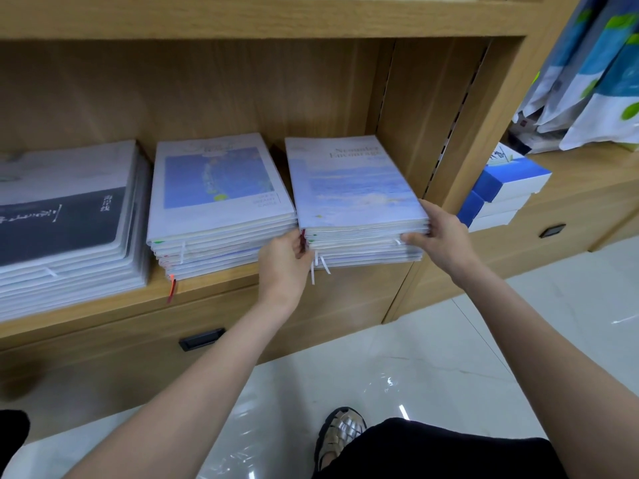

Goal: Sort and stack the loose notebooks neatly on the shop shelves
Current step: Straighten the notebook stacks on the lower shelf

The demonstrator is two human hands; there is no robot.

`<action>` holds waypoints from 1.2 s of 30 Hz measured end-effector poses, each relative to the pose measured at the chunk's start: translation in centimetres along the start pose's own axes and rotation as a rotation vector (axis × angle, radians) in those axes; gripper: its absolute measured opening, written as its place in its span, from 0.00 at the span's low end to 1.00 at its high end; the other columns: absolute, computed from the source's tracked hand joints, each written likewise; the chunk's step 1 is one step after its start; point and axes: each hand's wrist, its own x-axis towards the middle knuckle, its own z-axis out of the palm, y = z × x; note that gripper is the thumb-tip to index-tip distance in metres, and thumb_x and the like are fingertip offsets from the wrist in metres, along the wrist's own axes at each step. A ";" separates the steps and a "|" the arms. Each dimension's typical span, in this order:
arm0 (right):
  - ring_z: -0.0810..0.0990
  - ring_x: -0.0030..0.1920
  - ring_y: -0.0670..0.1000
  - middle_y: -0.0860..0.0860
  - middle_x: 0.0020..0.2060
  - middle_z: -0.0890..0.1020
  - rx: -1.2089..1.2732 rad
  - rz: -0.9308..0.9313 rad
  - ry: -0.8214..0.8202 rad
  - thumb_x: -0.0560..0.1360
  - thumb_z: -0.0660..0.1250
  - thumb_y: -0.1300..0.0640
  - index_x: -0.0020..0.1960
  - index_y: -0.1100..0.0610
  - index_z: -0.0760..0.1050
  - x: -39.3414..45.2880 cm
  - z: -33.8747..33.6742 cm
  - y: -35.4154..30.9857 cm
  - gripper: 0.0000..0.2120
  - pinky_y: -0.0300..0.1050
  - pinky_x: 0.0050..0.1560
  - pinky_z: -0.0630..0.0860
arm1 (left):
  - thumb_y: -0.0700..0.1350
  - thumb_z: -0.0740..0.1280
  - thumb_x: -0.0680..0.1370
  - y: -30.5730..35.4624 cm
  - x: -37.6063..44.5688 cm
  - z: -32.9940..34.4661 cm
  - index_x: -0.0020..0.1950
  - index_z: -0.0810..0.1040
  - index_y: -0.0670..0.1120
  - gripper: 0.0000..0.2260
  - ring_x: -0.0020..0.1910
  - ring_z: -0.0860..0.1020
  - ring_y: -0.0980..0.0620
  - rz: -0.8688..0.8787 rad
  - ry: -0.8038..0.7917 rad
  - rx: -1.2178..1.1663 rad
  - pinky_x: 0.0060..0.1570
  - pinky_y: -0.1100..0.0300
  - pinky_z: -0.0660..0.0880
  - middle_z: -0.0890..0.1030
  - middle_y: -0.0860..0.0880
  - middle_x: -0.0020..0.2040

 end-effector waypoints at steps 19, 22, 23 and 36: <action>0.77 0.59 0.57 0.56 0.59 0.78 -0.113 0.000 0.004 0.68 0.75 0.61 0.70 0.59 0.66 -0.1 -0.2 0.3 0.33 0.54 0.61 0.73 | 0.36 0.64 0.78 1.1 -0.7 -0.5 0.50 0.78 0.41 0.05 0.39 0.74 0.54 0.150 0.007 0.442 0.39 0.69 0.64 0.76 0.51 0.40; 0.72 0.64 0.57 0.55 0.66 0.73 -0.119 0.014 -0.007 0.69 0.75 0.61 0.75 0.56 0.56 -0.3 -0.5 -0.3 0.41 0.53 0.65 0.70 | 0.35 0.67 0.75 1.3 -0.3 -0.8 0.53 0.80 0.42 0.08 0.47 0.80 0.51 0.094 -0.016 0.336 0.50 0.59 0.76 0.83 0.48 0.46; 0.70 0.66 0.57 0.54 0.68 0.70 -0.121 0.012 -0.021 0.69 0.75 0.61 0.76 0.55 0.53 -0.3 -0.5 -0.5 0.43 0.52 0.66 0.69 | 0.35 0.67 0.74 1.4 -0.1 -1.0 0.53 0.81 0.42 0.09 0.48 0.81 0.50 0.081 -0.026 0.328 0.52 0.56 0.76 0.83 0.47 0.46; 0.70 0.64 0.58 0.57 0.64 0.73 -0.294 -0.030 0.007 0.71 0.73 0.59 0.75 0.56 0.58 -0.4 -0.1 -1.4 0.37 0.47 0.61 0.67 | 0.32 0.62 0.76 1.8 0.0 -0.5 0.50 0.79 0.41 0.09 0.47 0.79 0.45 0.136 -0.004 0.536 0.47 0.54 0.75 0.82 0.44 0.45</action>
